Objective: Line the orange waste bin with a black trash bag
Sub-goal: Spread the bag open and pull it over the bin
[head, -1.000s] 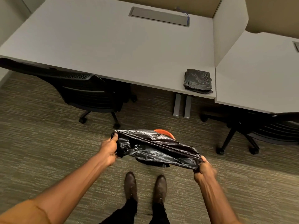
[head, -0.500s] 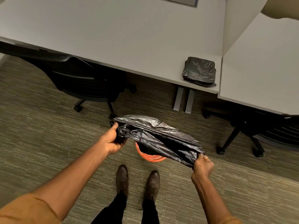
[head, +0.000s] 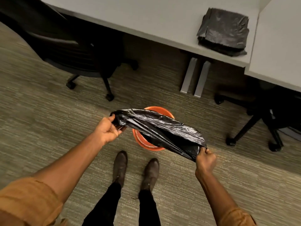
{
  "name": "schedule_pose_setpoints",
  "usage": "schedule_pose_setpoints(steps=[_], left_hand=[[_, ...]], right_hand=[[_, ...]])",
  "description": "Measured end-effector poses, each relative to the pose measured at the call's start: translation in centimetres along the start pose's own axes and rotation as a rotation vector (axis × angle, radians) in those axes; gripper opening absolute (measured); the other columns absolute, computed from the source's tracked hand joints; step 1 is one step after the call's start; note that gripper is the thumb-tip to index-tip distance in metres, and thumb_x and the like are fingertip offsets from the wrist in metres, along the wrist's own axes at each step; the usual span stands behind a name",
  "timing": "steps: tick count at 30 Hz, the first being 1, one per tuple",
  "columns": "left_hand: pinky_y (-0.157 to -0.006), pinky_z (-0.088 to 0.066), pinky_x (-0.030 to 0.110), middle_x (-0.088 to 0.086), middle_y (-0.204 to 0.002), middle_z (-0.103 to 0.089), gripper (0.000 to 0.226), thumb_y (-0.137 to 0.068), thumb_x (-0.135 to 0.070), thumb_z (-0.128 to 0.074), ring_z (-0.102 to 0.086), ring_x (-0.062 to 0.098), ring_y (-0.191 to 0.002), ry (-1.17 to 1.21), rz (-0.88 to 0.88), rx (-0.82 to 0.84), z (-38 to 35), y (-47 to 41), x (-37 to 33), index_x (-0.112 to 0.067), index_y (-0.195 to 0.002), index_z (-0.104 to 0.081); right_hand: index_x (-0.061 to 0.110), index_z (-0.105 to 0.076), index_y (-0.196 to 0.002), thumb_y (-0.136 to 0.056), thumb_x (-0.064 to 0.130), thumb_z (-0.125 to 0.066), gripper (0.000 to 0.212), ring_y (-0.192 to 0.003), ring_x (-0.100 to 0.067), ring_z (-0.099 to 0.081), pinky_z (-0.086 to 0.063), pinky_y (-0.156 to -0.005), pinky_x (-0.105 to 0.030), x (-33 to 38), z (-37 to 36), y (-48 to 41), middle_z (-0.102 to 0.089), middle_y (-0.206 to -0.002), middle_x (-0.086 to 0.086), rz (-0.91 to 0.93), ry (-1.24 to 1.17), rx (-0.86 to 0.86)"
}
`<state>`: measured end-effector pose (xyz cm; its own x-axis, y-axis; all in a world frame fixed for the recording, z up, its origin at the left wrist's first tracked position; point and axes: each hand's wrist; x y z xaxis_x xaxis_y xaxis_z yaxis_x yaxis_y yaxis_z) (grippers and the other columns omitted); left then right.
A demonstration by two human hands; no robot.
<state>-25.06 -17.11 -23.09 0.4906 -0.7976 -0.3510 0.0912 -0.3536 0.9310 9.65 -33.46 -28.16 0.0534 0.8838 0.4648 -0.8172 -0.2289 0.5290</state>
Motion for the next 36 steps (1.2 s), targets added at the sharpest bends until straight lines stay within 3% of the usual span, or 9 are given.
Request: schedule_pose_setpoints(steps=[4, 8, 10, 13, 19, 24, 29, 31, 36], left_hand=[[-0.061, -0.068, 0.037, 0.012, -0.069, -0.083, 0.058, -0.117, -0.015, -0.037, -0.082, 0.024, -0.062, -0.107, 0.049, 0.038, 0.0, -4.7, 2.1, -0.006, -0.081, -0.081], [-0.096, -0.062, 0.049, 0.023, -0.114, -0.083, 0.047, -0.115, -0.032, -0.043, -0.082, 0.034, -0.096, -0.212, 0.031, -0.028, 0.4, -8.4, 4.8, 0.001, -0.116, -0.076], [-0.101, -0.061, 0.050, 0.026, -0.128, -0.077, 0.035, -0.111, -0.031, -0.055, -0.076, 0.034, -0.102, -0.341, -0.091, -0.128, 0.9, -10.3, 5.8, -0.005, -0.105, -0.078], [-0.093, -0.062, 0.045, 0.021, -0.118, -0.077, 0.034, -0.110, -0.037, -0.059, -0.075, 0.034, -0.111, -0.516, -0.222, -0.252, 1.4, -13.0, 6.8, -0.015, -0.088, -0.072], [-0.093, -0.062, 0.040, 0.010, -0.123, -0.077, 0.068, -0.108, -0.068, -0.047, -0.074, 0.028, -0.112, -0.411, -0.182, -0.119, 0.3, -17.7, 7.5, -0.011, -0.133, -0.074], [-0.110, -0.060, 0.061, 0.018, -0.134, -0.080, 0.073, -0.107, -0.072, -0.044, -0.076, 0.038, -0.124, -0.325, -0.122, -0.019, 0.3, -20.1, 8.5, -0.014, -0.136, -0.075], [-0.112, -0.059, 0.058, 0.017, -0.132, -0.079, 0.079, -0.104, -0.079, -0.039, -0.075, 0.037, -0.123, -0.344, -0.096, -0.052, 2.0, -21.8, 10.1, -0.016, -0.136, -0.074], [-0.097, -0.064, 0.047, 0.008, -0.112, -0.082, 0.072, -0.099, -0.084, -0.041, -0.077, 0.031, -0.107, -0.401, -0.103, -0.100, 3.0, -22.5, 10.8, -0.025, -0.115, -0.078], [-0.080, -0.060, 0.034, 0.002, -0.098, -0.081, 0.070, -0.105, -0.079, -0.036, -0.075, 0.023, -0.093, -0.462, -0.095, -0.146, 5.4, -24.5, 13.6, -0.024, -0.108, -0.079]], right_hand=[[0.003, -0.060, -0.071, -0.105, 0.037, -0.063, 0.048, -0.078, -0.036, -0.056, -0.039, -0.071, -0.044, -1.0, -3.8, -0.9, -0.066, -0.088, -0.026, -0.118, -0.076, 0.014], [0.004, -0.059, -0.137, -0.101, 0.056, -0.065, 0.064, -0.101, -0.032, -0.066, -0.060, -0.084, -0.048, -0.2, -6.7, -1.8, -0.067, -0.120, -0.011, -0.441, -0.566, 0.052], [0.016, -0.052, -0.149, -0.101, 0.059, -0.061, 0.065, -0.108, -0.029, -0.068, -0.062, -0.084, -0.049, 0.5, -7.6, -2.7, -0.069, -0.136, -0.005, -0.619, -0.847, 0.168], [0.020, -0.057, -0.148, -0.103, 0.063, -0.051, 0.063, -0.120, -0.023, -0.069, -0.055, -0.093, -0.039, 1.5, -9.3, -4.6, -0.067, -0.147, -0.002, -0.683, -0.936, 0.253], [0.018, -0.067, -0.123, -0.108, 0.053, -0.050, 0.042, -0.120, -0.022, -0.070, -0.059, -0.081, -0.036, 2.8, -12.4, -7.1, -0.074, -0.127, -0.001, -0.589, -1.054, 0.227], [0.021, -0.063, -0.134, -0.105, 0.046, -0.063, 0.039, -0.073, -0.016, -0.080, -0.065, -0.079, -0.043, 1.8, -14.0, -7.8, -0.083, -0.086, 0.002, -0.604, -1.061, 0.253], [0.004, -0.063, -0.139, -0.107, 0.048, -0.059, 0.055, -0.121, -0.032, -0.072, -0.066, -0.081, -0.044, -3.1, -16.5, -7.9, -0.074, -0.132, -0.013, -0.511, -0.770, 0.219], [-0.001, -0.068, -0.119, -0.106, 0.049, -0.061, 0.052, -0.114, -0.038, -0.073, -0.063, -0.094, -0.053, -6.2, -17.5, -8.3, -0.076, -0.118, -0.017, -0.457, -0.626, 0.210], [0.007, -0.055, -0.073, -0.101, 0.057, -0.064, 0.058, -0.073, -0.030, -0.059, -0.051, -0.071, -0.047, -12.8, -18.8, -8.8, -0.061, -0.079, -0.014, -0.334, -0.285, 0.125]])
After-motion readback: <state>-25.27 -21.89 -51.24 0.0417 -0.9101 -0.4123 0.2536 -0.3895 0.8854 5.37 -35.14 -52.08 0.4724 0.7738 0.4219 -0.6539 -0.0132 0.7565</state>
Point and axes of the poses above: each hand's wrist, its own y-axis away from the middle knuckle, its own z-axis out of the back of the hand, x = y × z
